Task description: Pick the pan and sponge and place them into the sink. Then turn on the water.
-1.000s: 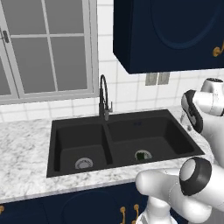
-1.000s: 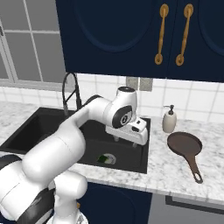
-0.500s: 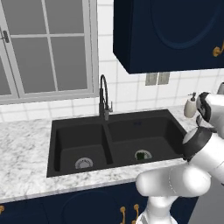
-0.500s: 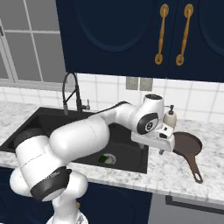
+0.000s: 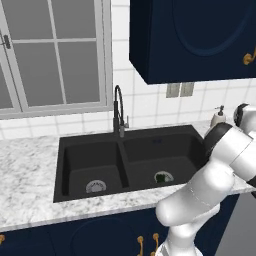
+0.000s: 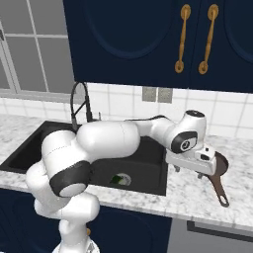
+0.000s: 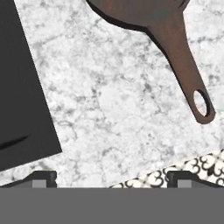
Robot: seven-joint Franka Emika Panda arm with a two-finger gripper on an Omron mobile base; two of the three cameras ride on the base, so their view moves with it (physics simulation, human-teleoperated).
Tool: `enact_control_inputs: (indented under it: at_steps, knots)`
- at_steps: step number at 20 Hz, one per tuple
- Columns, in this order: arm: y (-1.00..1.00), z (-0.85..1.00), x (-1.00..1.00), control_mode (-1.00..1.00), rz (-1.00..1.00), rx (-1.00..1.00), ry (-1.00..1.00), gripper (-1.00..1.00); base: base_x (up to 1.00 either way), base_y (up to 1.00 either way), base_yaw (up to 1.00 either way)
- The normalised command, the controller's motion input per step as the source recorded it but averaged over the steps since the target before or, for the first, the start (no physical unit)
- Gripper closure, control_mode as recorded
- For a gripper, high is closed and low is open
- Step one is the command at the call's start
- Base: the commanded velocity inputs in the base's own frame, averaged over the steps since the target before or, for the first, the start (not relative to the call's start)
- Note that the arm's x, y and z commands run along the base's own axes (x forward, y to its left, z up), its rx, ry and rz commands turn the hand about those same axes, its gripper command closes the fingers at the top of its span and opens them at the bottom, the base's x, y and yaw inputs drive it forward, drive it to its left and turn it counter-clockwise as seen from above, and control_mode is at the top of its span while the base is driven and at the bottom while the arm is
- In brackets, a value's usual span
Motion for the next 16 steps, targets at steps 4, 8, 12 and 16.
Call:
enact_control_inputs:
  at_steps: [4,8,12,16]
  knots:
    - [-0.04,-0.33,0.27,-1.0,0.12,0.0,0.0,-1.0,0.0,0.0,0.0]
    - [-0.33,-0.35,0.41,-1.0,0.14,0.0,0.0,-1.0,0.0,0.0,0.0]
    - [-0.55,-0.28,0.29,-1.0,0.13,0.0,0.0,-1.0,0.0,0.0,0.0]
    - [-0.52,-0.07,0.16,-1.0,0.1,0.04,0.0,-1.0,0.0,0.0,0.0]
